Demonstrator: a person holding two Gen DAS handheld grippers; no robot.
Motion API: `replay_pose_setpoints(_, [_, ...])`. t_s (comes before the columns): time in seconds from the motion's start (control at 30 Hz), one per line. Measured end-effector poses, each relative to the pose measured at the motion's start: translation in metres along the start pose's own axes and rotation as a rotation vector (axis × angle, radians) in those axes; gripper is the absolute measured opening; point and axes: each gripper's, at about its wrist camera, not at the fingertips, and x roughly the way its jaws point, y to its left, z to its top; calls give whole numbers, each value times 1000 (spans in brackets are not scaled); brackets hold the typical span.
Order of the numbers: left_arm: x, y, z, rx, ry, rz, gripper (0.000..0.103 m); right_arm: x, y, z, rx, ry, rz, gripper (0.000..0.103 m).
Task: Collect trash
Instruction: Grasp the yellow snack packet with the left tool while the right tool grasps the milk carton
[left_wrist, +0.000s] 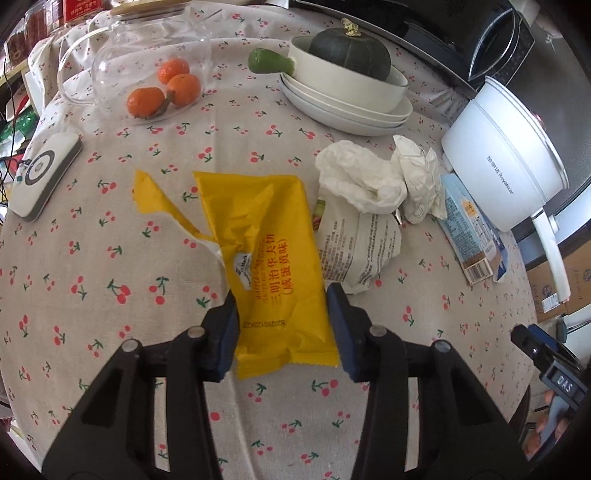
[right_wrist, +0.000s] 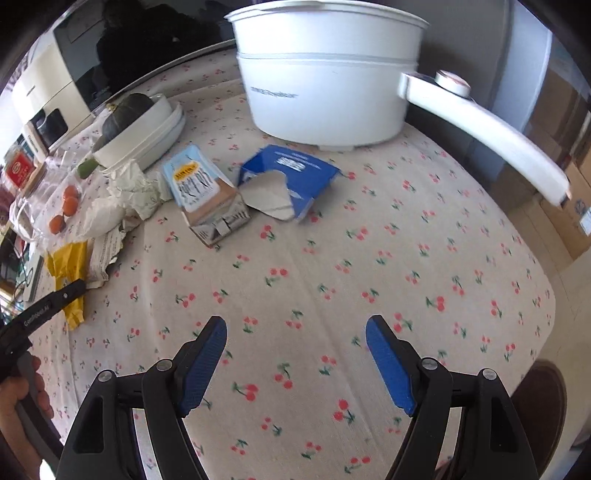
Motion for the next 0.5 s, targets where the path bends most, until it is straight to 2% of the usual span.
replay_pose_setpoints(0.1, [-11,13,0,-14,-4,-14,45,9,21,27,-54,-6,45,79])
replay_pose_setpoints(0.2, [-18,26,0,-25,-1,-20,45,24,40,47,-133,-14,29,79])
replay_pose_setpoints(0.3, [-22,38,1,-42,-1,-21,45,48,54,59,-222,13,-4,79])
replay_pose_setpoints(0.5, [-19,49,1,-68,13,-35,45,86,59,66,-233,66,-53,76])
